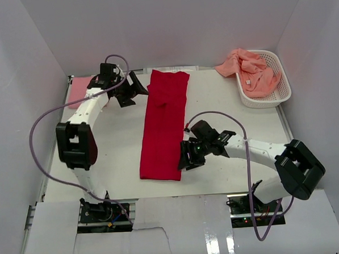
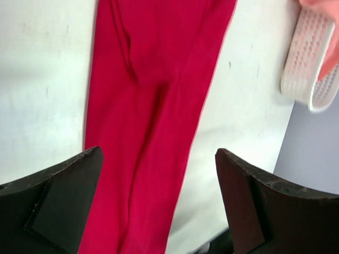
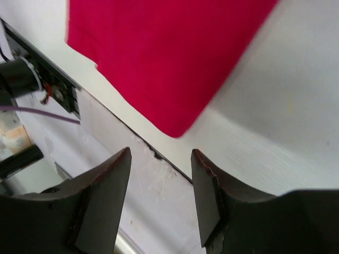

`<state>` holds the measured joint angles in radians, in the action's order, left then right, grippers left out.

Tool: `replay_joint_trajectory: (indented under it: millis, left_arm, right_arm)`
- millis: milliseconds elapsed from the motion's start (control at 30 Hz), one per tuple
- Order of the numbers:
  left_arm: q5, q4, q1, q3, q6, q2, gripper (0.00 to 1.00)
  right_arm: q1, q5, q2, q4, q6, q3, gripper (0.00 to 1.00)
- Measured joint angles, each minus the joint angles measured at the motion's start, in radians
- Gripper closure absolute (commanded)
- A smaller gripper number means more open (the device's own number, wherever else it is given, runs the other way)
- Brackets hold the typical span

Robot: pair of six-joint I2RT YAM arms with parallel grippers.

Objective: Fold and stack the t-shirts
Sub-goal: Rotate the tshirt 90 degrees, then grab the bottom of the folded rectangular tshirt with both arms

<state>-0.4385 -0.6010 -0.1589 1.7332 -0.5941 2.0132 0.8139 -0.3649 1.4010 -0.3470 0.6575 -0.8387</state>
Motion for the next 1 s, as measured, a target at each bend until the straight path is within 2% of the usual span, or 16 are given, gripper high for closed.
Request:
replay_joint_trajectory:
  millis: [133, 233, 433, 600, 700, 733, 800, 1000]
  left_arm:
    - [0.027, -0.027, 0.003, -0.296, 0.025, -0.344, 0.02]
    - [0.012, -0.035, 0.008, -0.505, 0.029, -0.513, 0.02]
    - [-0.038, -0.072, 0.009, -0.804, 0.015, -0.577, 0.02]
    - [-0.069, -0.092, 0.009, -0.893, 0.001, -0.655, 0.02]
    - [-0.081, -0.078, 0.009, -0.912, -0.007, -0.721, 0.02]
    - [-0.088, -0.07, 0.009, -0.924, -0.009, -0.737, 0.02]
    - [-0.1, -0.066, 0.009, -0.952, -0.015, -0.756, 0.02]
    - [-0.111, -0.073, 0.009, -1.044, -0.032, -0.786, 0.02]
  right_arm:
    - [0.008, -0.066, 0.005, 0.171, 0.107, 0.198, 0.44]
    - [0.016, -0.079, 0.011, 0.248, 0.183, 0.292, 0.44]
    - [0.048, -0.068, 0.022, 0.409, 0.29, 0.333, 0.44]
    - [0.069, -0.047, 0.066, 0.494, 0.348, 0.33, 0.46]
    - [0.076, -0.029, 0.089, 0.51, 0.36, 0.317, 0.57]
    - [0.077, -0.019, 0.095, 0.51, 0.364, 0.314, 0.65]
    - [0.078, -0.001, 0.102, 0.508, 0.363, 0.311, 0.71]
    - [0.078, 0.008, 0.116, 0.508, 0.368, 0.31, 0.73]
